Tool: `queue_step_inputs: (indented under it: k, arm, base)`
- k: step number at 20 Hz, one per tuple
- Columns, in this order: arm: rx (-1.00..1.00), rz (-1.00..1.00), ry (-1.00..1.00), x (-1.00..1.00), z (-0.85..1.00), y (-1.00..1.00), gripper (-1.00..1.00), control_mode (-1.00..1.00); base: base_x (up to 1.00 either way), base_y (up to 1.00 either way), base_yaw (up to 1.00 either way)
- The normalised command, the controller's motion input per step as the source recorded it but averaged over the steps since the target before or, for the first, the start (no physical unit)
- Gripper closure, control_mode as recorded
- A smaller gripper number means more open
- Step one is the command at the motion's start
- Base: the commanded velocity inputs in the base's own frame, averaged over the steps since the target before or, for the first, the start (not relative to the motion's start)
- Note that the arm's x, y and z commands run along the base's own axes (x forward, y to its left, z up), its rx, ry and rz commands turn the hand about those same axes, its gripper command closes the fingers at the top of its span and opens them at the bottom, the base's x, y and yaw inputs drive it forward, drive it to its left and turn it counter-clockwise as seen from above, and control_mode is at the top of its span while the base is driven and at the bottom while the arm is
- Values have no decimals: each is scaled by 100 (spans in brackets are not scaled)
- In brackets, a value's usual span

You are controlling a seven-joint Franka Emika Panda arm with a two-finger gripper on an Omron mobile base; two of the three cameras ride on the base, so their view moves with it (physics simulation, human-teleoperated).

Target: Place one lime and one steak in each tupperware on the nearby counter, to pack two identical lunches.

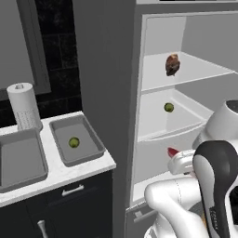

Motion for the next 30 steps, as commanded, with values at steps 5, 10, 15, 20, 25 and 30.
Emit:
queue_step_inputs:
  k: [5,10,15,20,25,30]
  arm:
    - [0,0,0,0,0,0,100,100]
    - [0,0,0,0,0,0,100,100]
    - [0,0,0,0,0,0,100,100]
    - [0,0,0,0,0,0,100,100]
    - [0,0,0,0,0,0,100,100]
    - [0,-13,0,51,-1,21,100,-100]
  base:
    - [0,100,0]
    - [11,67,-8]
    - [53,29,-14]
    - [56,9,-12]
    - [44,18,-13]
    - [0,0,0]
